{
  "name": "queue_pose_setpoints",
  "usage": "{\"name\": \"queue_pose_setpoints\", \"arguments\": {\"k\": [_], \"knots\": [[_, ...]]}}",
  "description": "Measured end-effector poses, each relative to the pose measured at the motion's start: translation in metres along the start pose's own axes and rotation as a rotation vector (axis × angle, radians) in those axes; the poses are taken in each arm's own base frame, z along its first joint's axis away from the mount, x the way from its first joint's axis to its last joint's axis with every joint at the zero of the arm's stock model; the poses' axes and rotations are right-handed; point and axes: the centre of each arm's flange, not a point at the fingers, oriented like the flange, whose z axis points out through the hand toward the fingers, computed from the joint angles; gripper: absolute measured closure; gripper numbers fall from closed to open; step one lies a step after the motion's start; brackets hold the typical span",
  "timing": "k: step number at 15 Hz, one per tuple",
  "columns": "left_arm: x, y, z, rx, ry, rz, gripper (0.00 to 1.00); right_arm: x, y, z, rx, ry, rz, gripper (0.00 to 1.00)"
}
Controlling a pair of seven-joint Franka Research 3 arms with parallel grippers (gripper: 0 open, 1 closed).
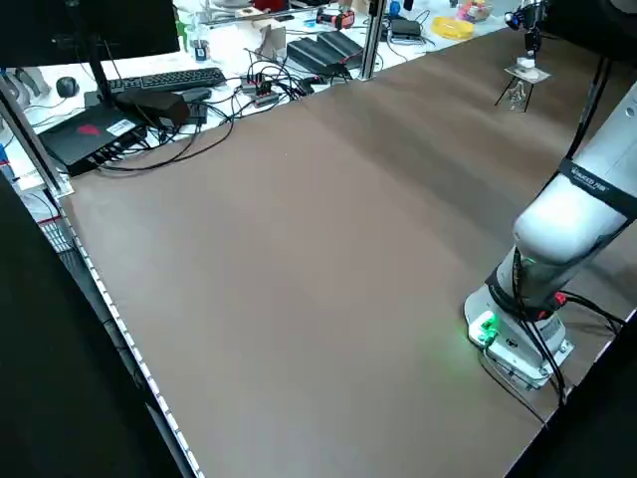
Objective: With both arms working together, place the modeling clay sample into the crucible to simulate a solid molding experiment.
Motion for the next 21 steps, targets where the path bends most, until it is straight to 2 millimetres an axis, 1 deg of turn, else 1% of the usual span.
{"name": "queue_pose_setpoints", "arguments": {"k": [3,6,9,12,13,15,16,17,21], "knots": [[-0.001,-0.004,-0.005,0.000,0.001,-0.004,0.00,0.000,-0.001,0.001,-0.001,0.000,-0.001,0.95],[-0.006,-0.001,-0.011,-0.001,-0.022,0.012,0.00,0.001,-0.001,0.003,-0.001,-0.004,-0.002,0.95],[-0.006,0.006,-0.010,-0.001,-0.028,0.026,0.00,0.002,0.000,0.005,-0.006,-0.009,-0.001,0.95],[-0.005,0.003,-0.007,-0.001,-0.035,0.020,0.00,0.003,0.001,0.008,-0.009,-0.014,0.000,0.94],[-0.005,0.003,-0.007,-0.001,-0.038,0.020,0.00,0.003,0.001,0.009,-0.009,-0.016,0.000,0.90],[-0.006,0.003,-0.006,-0.001,-0.044,0.020,0.00,0.003,0.001,0.009,-0.009,-0.017,0.000,0.87],[-0.006,0.003,-0.006,-0.001,-0.046,0.020,0.00,0.003,0.001,0.009,-0.010,-0.017,0.000,0.81],[-0.006,0.003,-0.006,-0.001,-0.046,0.020,0.00,0.003,0.001,0.009,-0.010,-0.017,0.000,0.66],[-0.006,0.003,-0.006,-0.001,-0.046,0.020,0.00,0.003,0.001,0.009,-0.010,-0.016,0.000,0.65]]}}
